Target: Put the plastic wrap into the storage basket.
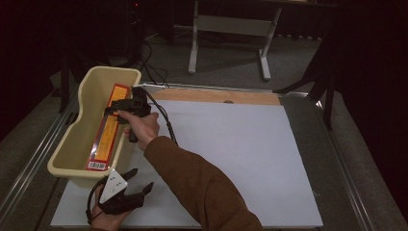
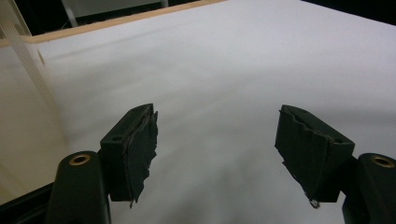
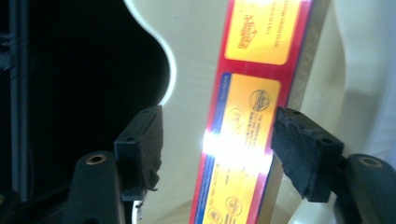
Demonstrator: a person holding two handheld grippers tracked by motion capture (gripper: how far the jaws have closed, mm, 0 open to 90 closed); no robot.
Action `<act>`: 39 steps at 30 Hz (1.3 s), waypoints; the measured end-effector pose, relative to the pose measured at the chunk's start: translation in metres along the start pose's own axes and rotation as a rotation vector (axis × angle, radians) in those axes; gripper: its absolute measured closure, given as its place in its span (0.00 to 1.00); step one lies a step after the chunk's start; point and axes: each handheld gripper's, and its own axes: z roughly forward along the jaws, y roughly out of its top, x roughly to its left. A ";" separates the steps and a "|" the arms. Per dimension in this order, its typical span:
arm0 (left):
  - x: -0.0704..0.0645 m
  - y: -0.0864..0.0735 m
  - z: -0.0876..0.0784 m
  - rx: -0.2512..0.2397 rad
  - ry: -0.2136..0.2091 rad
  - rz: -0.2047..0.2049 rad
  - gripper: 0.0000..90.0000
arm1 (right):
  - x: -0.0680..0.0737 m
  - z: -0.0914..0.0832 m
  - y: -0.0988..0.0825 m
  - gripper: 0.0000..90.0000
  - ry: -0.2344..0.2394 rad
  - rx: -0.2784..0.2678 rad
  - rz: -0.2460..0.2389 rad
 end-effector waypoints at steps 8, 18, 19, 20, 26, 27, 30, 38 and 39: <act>0.000 0.000 0.000 0.000 0.002 0.001 0.32 | 0.006 -0.018 -0.001 0.42 -0.007 0.024 -0.120; -0.001 0.000 0.001 0.004 0.009 0.004 0.32 | 0.014 -0.054 -0.010 0.45 -0.099 0.041 -0.384; -0.001 0.000 0.001 0.005 0.014 0.005 0.32 | 0.011 -0.064 -0.015 0.45 -0.090 0.052 -0.405; -0.001 0.000 0.001 0.006 0.016 0.005 0.32 | 0.009 -0.069 -0.017 0.45 -0.093 0.047 -0.417; -0.002 0.000 0.002 0.008 0.019 0.004 0.32 | -0.011 -0.095 -0.031 0.44 -0.180 0.016 -0.546; -0.002 0.000 0.002 0.009 0.018 0.006 0.32 | -0.015 -0.099 -0.034 0.44 -0.188 0.012 -0.565; -0.002 0.000 0.002 0.012 0.019 0.008 0.32 | -0.026 -0.111 -0.044 0.43 -0.235 -0.009 -0.653; -0.003 0.000 0.001 0.016 0.015 -0.002 0.31 | -0.061 -0.152 -0.086 0.33 -0.350 -0.105 -0.944; -0.003 0.000 0.002 0.017 0.013 -0.002 0.31 | -0.067 -0.158 -0.091 0.32 -0.347 -0.114 -0.958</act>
